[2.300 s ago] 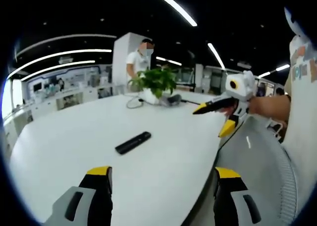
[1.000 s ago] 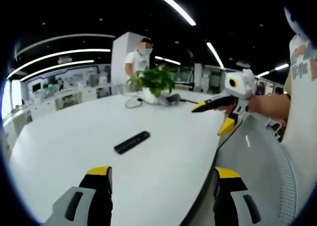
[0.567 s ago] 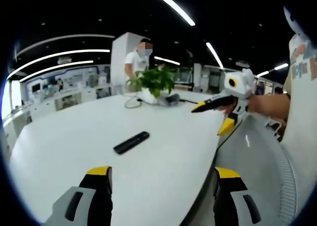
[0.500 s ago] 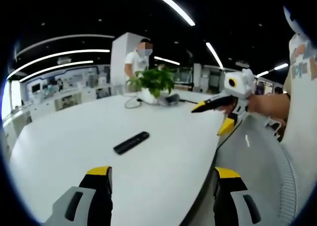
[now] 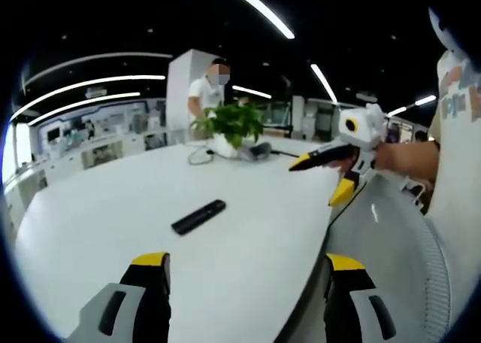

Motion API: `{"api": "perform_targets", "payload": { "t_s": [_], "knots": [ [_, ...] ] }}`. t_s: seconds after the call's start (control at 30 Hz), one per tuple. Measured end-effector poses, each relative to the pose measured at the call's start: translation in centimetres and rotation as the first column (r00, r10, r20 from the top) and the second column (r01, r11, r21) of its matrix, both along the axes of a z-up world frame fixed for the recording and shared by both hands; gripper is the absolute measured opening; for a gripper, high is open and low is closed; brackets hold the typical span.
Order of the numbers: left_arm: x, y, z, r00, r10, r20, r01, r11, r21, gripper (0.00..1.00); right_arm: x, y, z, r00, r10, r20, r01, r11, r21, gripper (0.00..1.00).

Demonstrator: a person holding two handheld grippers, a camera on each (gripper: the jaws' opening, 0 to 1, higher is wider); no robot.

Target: Press the specified remote control buttons in sequence, fully releasing each button before pressing the next.

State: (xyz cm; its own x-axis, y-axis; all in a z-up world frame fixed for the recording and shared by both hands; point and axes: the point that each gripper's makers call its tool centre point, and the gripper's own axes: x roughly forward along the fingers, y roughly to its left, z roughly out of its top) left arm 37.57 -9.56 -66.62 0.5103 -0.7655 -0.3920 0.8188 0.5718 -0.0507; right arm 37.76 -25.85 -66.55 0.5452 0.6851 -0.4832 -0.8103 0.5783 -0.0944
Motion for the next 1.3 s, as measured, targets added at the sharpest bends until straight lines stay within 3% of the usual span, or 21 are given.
{"api": "perform_targets", "payload": {
  "t_s": [1.3],
  "knots": [
    [4.9,-1.2,1.1,0.998,-0.057,0.041,0.056,0.998,0.031,0.86,4.3,-1.4,1.2,0.999,0.040,0.033,-0.037,0.996,-0.085,0.71]
  ]
}}
